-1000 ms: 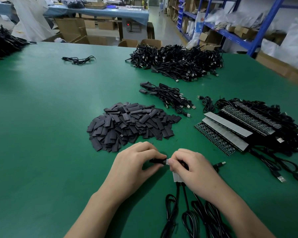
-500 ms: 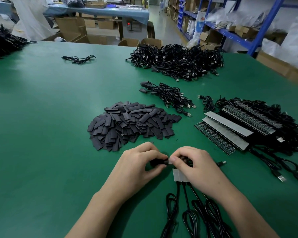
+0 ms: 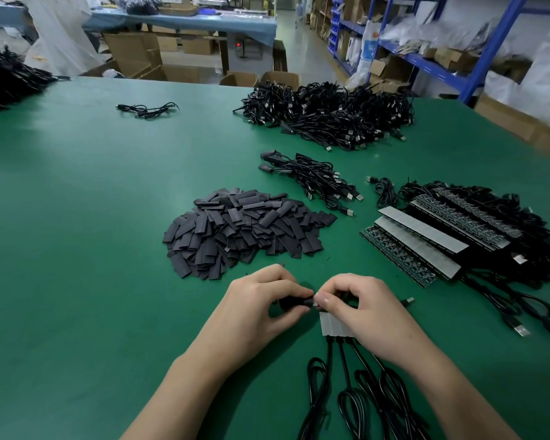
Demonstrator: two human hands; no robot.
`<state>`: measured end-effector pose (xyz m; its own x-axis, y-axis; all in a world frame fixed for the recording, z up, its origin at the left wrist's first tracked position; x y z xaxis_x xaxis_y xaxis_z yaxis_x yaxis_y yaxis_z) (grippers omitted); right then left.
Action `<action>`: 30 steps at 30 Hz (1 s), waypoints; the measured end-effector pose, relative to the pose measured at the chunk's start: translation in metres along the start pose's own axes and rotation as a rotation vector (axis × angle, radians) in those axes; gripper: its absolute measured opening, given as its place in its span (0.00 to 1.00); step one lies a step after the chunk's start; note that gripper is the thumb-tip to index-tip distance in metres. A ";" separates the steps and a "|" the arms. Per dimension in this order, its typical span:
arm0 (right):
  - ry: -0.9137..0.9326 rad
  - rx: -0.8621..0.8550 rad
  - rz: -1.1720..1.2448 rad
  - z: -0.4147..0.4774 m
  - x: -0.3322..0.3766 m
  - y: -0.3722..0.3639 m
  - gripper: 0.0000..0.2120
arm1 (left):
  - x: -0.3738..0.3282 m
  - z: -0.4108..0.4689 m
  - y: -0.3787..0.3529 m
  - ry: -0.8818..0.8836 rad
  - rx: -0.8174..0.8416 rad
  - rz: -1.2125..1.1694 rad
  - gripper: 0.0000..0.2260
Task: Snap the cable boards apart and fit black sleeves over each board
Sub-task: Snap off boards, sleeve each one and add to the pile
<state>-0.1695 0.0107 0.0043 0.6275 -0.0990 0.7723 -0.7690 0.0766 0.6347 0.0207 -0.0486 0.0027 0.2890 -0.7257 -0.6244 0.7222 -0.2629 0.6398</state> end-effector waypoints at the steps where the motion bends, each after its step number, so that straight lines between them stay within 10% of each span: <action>1: -0.001 0.007 0.009 0.000 0.000 0.000 0.07 | -0.001 0.000 0.000 -0.002 -0.004 -0.001 0.07; 17: 0.026 -0.110 0.174 0.000 0.008 0.008 0.10 | -0.002 0.003 0.013 0.125 -0.384 -0.074 0.10; 30: 0.050 -0.040 0.167 0.000 0.008 0.004 0.08 | -0.001 0.001 0.007 0.176 -0.371 -0.102 0.09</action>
<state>-0.1673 0.0102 0.0129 0.4977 -0.0320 0.8668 -0.8581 0.1274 0.4974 0.0250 -0.0508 0.0083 0.2838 -0.5795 -0.7640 0.9209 -0.0575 0.3856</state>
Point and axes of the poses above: each hand's wrist, its own z-axis towards the middle knuckle, its own y-axis out of the back of the hand, x = y × z, the point moved 3 cm from there along z, towards the middle knuckle, and after that the axes turned 2 degrees about -y, right-handed, at the moved point
